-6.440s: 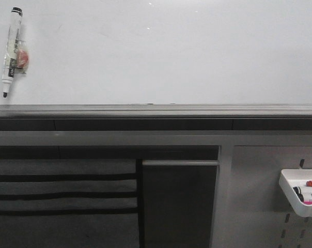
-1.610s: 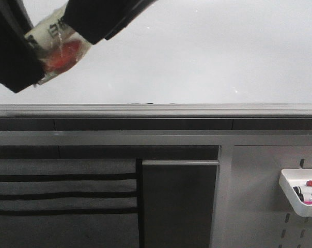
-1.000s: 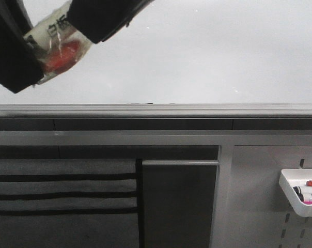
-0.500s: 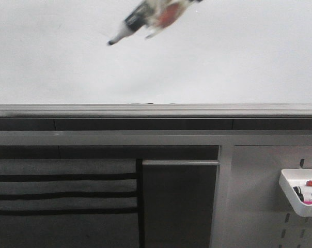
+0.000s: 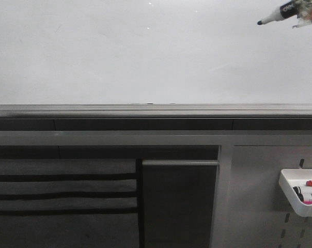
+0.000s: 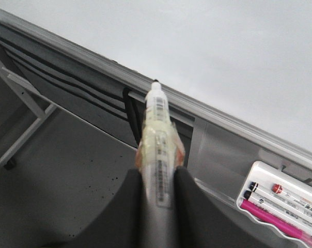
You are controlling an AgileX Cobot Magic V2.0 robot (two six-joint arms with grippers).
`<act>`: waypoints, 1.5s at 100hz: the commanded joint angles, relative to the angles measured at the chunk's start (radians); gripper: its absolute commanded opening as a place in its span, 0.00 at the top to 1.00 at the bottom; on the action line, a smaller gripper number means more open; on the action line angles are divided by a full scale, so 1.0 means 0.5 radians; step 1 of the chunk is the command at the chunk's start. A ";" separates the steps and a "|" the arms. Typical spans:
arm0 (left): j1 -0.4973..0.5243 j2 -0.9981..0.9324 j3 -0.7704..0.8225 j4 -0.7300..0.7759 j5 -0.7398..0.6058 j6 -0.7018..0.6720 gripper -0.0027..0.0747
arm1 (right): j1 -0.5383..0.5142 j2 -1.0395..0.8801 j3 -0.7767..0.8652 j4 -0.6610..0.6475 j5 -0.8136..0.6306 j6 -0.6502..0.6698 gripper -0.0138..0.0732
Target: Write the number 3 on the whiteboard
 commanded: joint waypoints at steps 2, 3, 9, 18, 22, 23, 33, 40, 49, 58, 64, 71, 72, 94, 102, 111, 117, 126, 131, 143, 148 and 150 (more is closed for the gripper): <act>0.007 -0.018 -0.020 -0.047 -0.202 -0.031 0.46 | -0.013 -0.065 0.013 0.045 -0.186 0.003 0.90; 0.007 -0.018 -0.020 -0.047 -0.202 -0.031 0.46 | -0.013 -0.065 0.013 0.045 -0.180 0.003 0.90; 0.007 -0.018 -0.020 -0.047 -0.202 -0.031 0.46 | -0.013 -0.059 0.013 0.045 -0.151 0.003 0.90; 0.007 -0.018 -0.020 -0.051 -0.202 -0.031 0.46 | -0.013 -0.030 0.013 0.078 -0.190 0.003 0.90; 0.007 -0.018 -0.020 -0.051 -0.202 -0.031 0.46 | -0.013 -0.015 0.013 0.119 -0.225 0.003 0.90; 0.007 -0.018 -0.020 -0.051 -0.202 -0.031 0.46 | -0.013 -0.010 0.013 0.139 -0.232 0.003 0.90; 0.007 -0.018 -0.020 -0.051 -0.202 -0.031 0.46 | -0.013 0.070 -0.011 0.289 -0.287 0.003 0.90; 0.007 -0.018 -0.020 -0.051 -0.202 -0.031 0.46 | -0.013 0.175 -0.094 0.314 -0.237 0.003 0.90; 0.007 -0.018 -0.020 -0.051 -0.202 -0.031 0.46 | -0.013 0.362 -0.285 0.317 -0.089 0.003 0.90; 0.007 -0.018 -0.020 -0.051 -0.202 -0.031 0.46 | -0.013 0.581 -0.547 0.317 0.100 0.003 0.90; 0.007 -0.018 -0.020 -0.051 -0.202 -0.031 0.46 | -0.013 0.725 -0.730 0.322 0.247 0.008 0.90; 0.007 -0.018 -0.020 -0.051 -0.202 -0.031 0.46 | -0.003 0.901 -0.950 0.322 0.401 0.046 0.90; 0.007 -0.018 -0.020 -0.051 -0.202 -0.031 0.46 | 0.000 0.934 -0.990 0.322 0.415 0.047 0.90; 0.007 -0.018 -0.020 -0.051 -0.202 -0.031 0.46 | 0.296 1.201 -1.265 0.025 0.240 0.068 0.90; 0.007 -0.018 -0.020 -0.051 -0.202 -0.031 0.46 | 0.400 1.231 -1.261 -0.201 0.047 0.160 0.90; 0.007 -0.018 -0.020 -0.051 -0.202 -0.031 0.46 | 0.408 1.266 -1.261 -0.224 -0.143 0.179 0.90; 0.007 -0.018 -0.020 -0.051 -0.202 -0.031 0.46 | 0.404 1.287 -1.261 -0.224 -0.218 0.179 0.90; 0.007 -0.018 -0.020 -0.051 -0.202 -0.031 0.46 | 0.375 1.320 -1.261 -0.224 -0.287 0.179 0.90; 0.007 -0.018 -0.020 -0.051 -0.202 -0.031 0.46 | 0.352 1.344 -1.261 -0.224 -0.292 0.179 0.90; 0.007 -0.018 -0.020 -0.051 -0.202 -0.031 0.46 | 0.344 1.417 -1.261 -0.224 -0.260 0.179 0.90; 0.007 -0.018 -0.020 -0.051 -0.202 -0.031 0.46 | 0.344 1.449 -1.261 -0.234 -0.273 0.179 0.90; 0.007 -0.018 -0.020 -0.051 -0.202 -0.031 0.46 | 0.344 1.459 -1.261 -0.256 -0.280 0.179 0.90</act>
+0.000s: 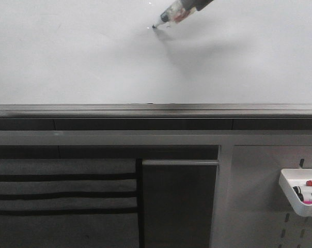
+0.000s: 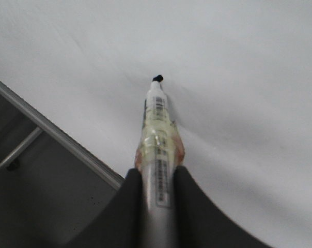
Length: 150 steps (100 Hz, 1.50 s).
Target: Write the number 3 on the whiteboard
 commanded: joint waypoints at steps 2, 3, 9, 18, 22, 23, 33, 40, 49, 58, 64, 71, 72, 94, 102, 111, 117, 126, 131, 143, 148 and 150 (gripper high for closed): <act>0.007 -0.008 -0.050 -0.051 -0.138 -0.017 0.46 | -0.016 -0.003 -0.070 -0.078 -0.152 0.004 0.90; 0.007 -0.008 -0.050 -0.051 -0.138 -0.017 0.46 | -0.015 -0.003 -0.070 -0.091 -0.151 0.004 0.90; 0.007 -0.008 -0.050 -0.051 -0.138 -0.017 0.46 | -0.047 0.003 -0.070 -0.150 -0.151 0.030 0.90; 0.007 -0.008 -0.050 -0.051 -0.138 -0.017 0.46 | -0.132 -0.046 -0.070 -0.195 -0.116 0.203 0.90; 0.007 -0.008 -0.050 -0.051 -0.138 -0.017 0.46 | -0.181 -0.070 -0.070 -0.207 -0.074 0.244 0.90; 0.007 -0.008 -0.050 -0.051 -0.138 -0.017 0.46 | -0.189 -0.080 -0.070 -0.207 -0.064 0.244 0.90; 0.007 -0.008 -0.050 -0.051 -0.138 -0.017 0.46 | -0.246 -0.118 -0.066 -0.207 0.157 0.244 0.90; 0.007 -0.008 -0.050 -0.051 -0.138 -0.017 0.46 | -0.234 -0.103 -0.045 -0.170 0.292 0.240 0.90; 0.007 -0.008 -0.050 -0.051 -0.138 -0.017 0.46 | -0.157 -0.045 0.005 -0.123 0.212 0.220 0.90; 0.007 -0.008 -0.050 -0.051 -0.138 -0.017 0.46 | -0.077 0.031 0.000 -0.123 0.075 0.220 0.90; 0.007 -0.008 -0.050 -0.051 -0.138 -0.017 0.46 | -0.063 0.049 -0.021 -0.123 -0.005 0.220 0.90; 0.007 -0.008 -0.050 -0.051 -0.138 -0.017 0.46 | -0.082 0.045 -0.042 -0.131 0.026 0.220 0.90; 0.007 -0.008 -0.050 -0.051 -0.138 -0.017 0.46 | -0.086 0.038 -0.043 -0.131 0.035 0.220 0.90; 0.007 -0.008 -0.050 -0.051 -0.138 -0.017 0.46 | -0.186 -0.097 0.079 -0.135 0.363 0.223 0.90; 0.007 -0.008 -0.050 -0.051 -0.138 -0.017 0.46 | -0.112 -0.067 0.145 -0.093 0.281 0.223 0.90; 0.007 -0.008 -0.050 -0.051 -0.139 -0.017 0.46 | -0.016 0.008 0.146 -0.082 0.091 0.223 0.90; 0.007 -0.008 -0.050 -0.051 -0.139 -0.017 0.46 | 0.046 0.060 0.108 -0.074 -0.028 0.223 0.90; 0.007 -0.008 -0.050 -0.051 -0.139 -0.017 0.46 | 0.108 0.080 -0.021 -0.030 -0.011 0.223 0.90; 0.007 -0.008 -0.050 -0.051 -0.139 -0.017 0.46 | 0.131 0.039 -0.088 0.027 0.091 0.202 0.90; 0.007 -0.008 -0.050 -0.051 -0.139 -0.017 0.46 | 0.234 -0.216 -0.046 0.105 0.197 -0.114 0.90; 0.007 -0.008 -0.050 -0.051 -0.139 -0.017 0.46 | 0.296 -0.355 0.045 0.105 0.192 -0.217 0.90; 0.007 -0.008 -0.050 -0.051 -0.139 -0.017 0.46 | 0.312 -0.419 0.074 0.105 0.188 -0.272 0.90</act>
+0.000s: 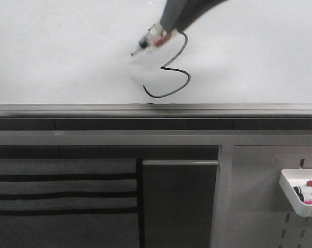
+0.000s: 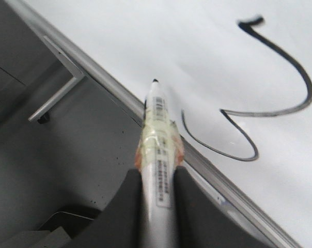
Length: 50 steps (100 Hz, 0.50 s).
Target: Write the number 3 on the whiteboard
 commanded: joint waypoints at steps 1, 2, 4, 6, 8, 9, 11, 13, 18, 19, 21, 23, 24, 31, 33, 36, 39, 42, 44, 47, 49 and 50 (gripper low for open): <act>0.007 -0.006 -0.050 -0.051 -0.130 -0.017 0.46 | 0.095 -0.352 0.069 0.058 -0.062 -0.236 0.90; 0.007 -0.006 -0.050 -0.051 -0.130 -0.017 0.46 | 0.103 -0.372 0.085 0.058 -0.068 -0.276 0.90; 0.007 -0.006 -0.050 -0.051 -0.130 -0.017 0.46 | 0.126 -0.432 0.133 0.058 -0.071 -0.316 0.90; 0.007 -0.006 -0.050 -0.051 -0.130 -0.017 0.46 | 0.148 -0.493 0.183 0.058 -0.086 -0.371 0.90; 0.007 -0.006 -0.050 -0.051 -0.130 -0.017 0.46 | 0.168 -0.549 0.237 0.058 -0.108 -0.418 0.90; 0.007 -0.006 -0.050 -0.051 -0.130 -0.017 0.46 | 0.175 -0.567 0.255 0.058 -0.126 -0.445 0.90; 0.007 -0.006 -0.050 -0.051 -0.130 -0.017 0.46 | 0.193 -0.622 0.310 0.058 -0.145 -0.469 0.90; 0.007 -0.006 -0.050 -0.051 -0.130 -0.017 0.46 | 0.207 -0.674 0.363 0.058 -0.173 -0.503 0.90; 0.007 -0.006 -0.050 -0.051 -0.130 -0.017 0.46 | 0.222 -0.782 0.483 0.058 -0.225 -0.578 0.90; 0.007 -0.006 -0.050 -0.051 -0.130 -0.017 0.46 | 0.222 -0.797 0.514 0.058 -0.236 -0.593 0.90; 0.007 -0.006 -0.050 -0.051 -0.130 -0.017 0.46 | 0.222 -0.840 0.544 0.054 -0.254 -0.606 0.90; 0.007 -0.006 -0.050 -0.051 -0.130 -0.017 0.46 | 0.222 -0.879 0.587 0.054 -0.268 -0.611 0.90; 0.007 -0.006 -0.050 -0.051 -0.130 -0.017 0.46 | 0.222 -0.891 0.615 0.043 -0.273 -0.610 0.90; 0.007 -0.006 -0.050 -0.051 -0.130 -0.017 0.46 | 0.222 -0.999 0.724 -0.048 -0.288 -0.622 0.90; 0.007 -0.006 -0.050 -0.051 -0.130 -0.017 0.46 | 0.222 -1.024 0.751 -0.076 -0.288 -0.625 0.90; 0.007 -0.006 -0.050 -0.051 -0.130 -0.017 0.46 | 0.222 -1.060 0.782 -0.115 -0.288 -0.627 0.90; 0.007 -0.006 -0.050 -0.051 -0.130 -0.017 0.46 | 0.222 -1.083 0.808 -0.148 -0.279 -0.627 0.90; 0.007 -0.006 -0.050 -0.051 -0.130 -0.017 0.46 | 0.222 -1.103 0.828 -0.180 -0.258 -0.627 0.90; 0.007 -0.006 -0.050 -0.051 -0.130 -0.017 0.46 | 0.222 -1.113 0.840 -0.191 -0.249 -0.627 0.90; 0.007 -0.006 -0.050 -0.051 -0.133 -0.017 0.46 | 0.222 -1.123 0.857 -0.210 -0.237 -0.627 0.90; 0.007 -0.006 -0.050 -0.051 -0.133 -0.017 0.46 | 0.222 -1.123 0.861 -0.213 -0.231 -0.627 0.90; 0.007 -0.006 -0.050 -0.051 -0.133 -0.017 0.46 | 0.222 -1.123 0.860 -0.213 -0.226 -0.627 0.90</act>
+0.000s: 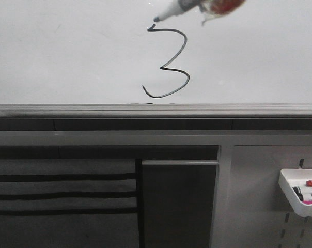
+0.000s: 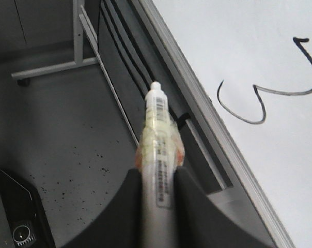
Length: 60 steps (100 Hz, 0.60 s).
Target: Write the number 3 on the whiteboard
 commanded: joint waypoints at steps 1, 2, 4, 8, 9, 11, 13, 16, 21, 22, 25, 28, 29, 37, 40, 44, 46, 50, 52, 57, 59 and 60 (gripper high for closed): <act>0.007 -0.006 -0.050 -0.051 -0.133 -0.017 0.46 | -0.001 -0.053 -0.021 -0.046 -0.093 -0.024 0.90; 0.007 -0.006 -0.050 -0.051 -0.133 -0.017 0.46 | -0.001 -0.053 -0.021 -0.046 -0.090 -0.024 0.90; 0.007 -0.006 -0.050 -0.051 -0.133 -0.017 0.46 | -0.001 -0.053 -0.021 -0.046 -0.081 -0.024 0.90; 0.007 0.006 -0.050 -0.051 -0.133 -0.017 0.46 | -0.001 -0.053 -0.021 -0.046 -0.082 -0.024 0.90; 0.007 0.006 -0.050 -0.051 -0.133 -0.017 0.46 | -0.001 -0.050 -0.021 -0.046 -0.082 -0.024 0.90; 0.007 0.006 -0.050 -0.051 -0.133 -0.017 0.46 | -0.001 -0.049 -0.021 -0.046 -0.082 -0.024 0.90; 0.007 0.007 -0.050 -0.051 -0.133 -0.017 0.46 | -0.001 -0.045 -0.021 -0.046 -0.085 -0.024 0.90; 0.007 0.014 -0.050 -0.051 -0.133 -0.017 0.46 | -0.001 -0.046 -0.021 -0.046 -0.088 -0.024 0.90; 0.007 0.033 -0.050 -0.055 -0.133 -0.017 0.46 | -0.001 -0.046 -0.021 -0.046 -0.104 -0.024 0.90; 0.007 0.034 -0.050 -0.058 -0.133 -0.017 0.46 | -0.001 -0.046 -0.021 -0.046 -0.108 -0.024 0.90; 0.004 0.042 -0.050 -0.061 -0.133 -0.001 0.46 | -0.001 -0.046 -0.021 -0.046 -0.121 -0.024 0.90; -0.001 0.056 -0.050 -0.061 -0.133 0.030 0.46 | -0.001 -0.046 -0.021 -0.046 -0.136 -0.024 0.90; -0.005 0.066 -0.050 -0.066 -0.133 0.058 0.46 | -0.001 -0.046 -0.021 -0.046 -0.145 -0.024 0.90; -0.036 0.125 -0.055 -0.144 -0.133 0.307 0.46 | 0.010 -0.046 -0.021 -0.046 -0.209 -0.068 0.90; -0.059 0.152 -0.060 -0.177 -0.129 0.418 0.46 | 0.021 -0.046 -0.021 -0.046 -0.236 -0.100 0.90; -0.103 0.192 -0.083 -0.229 -0.125 0.584 0.46 | 0.045 -0.046 -0.021 -0.046 -0.273 -0.158 0.90; -0.131 0.212 -0.097 -0.249 -0.121 0.661 0.46 | 0.060 -0.046 -0.021 -0.046 -0.288 -0.189 0.90; -0.185 0.253 -0.127 -0.281 -0.121 0.805 0.46 | 0.088 -0.046 -0.021 -0.046 -0.320 -0.251 0.90; -0.221 0.266 -0.148 -0.286 -0.121 0.864 0.46 | 0.105 -0.046 -0.021 -0.046 -0.329 -0.270 0.90; -0.311 0.321 -0.200 -0.286 -0.127 0.967 0.46 | 0.144 -0.040 -0.021 -0.046 -0.360 -0.331 0.90; -0.351 0.335 -0.223 -0.286 -0.137 1.000 0.46 | 0.161 -0.033 -0.021 -0.046 -0.367 -0.337 0.90; -0.377 0.350 -0.237 -0.286 -0.137 1.007 0.46 | 0.171 -0.031 -0.021 -0.046 -0.375 -0.344 0.90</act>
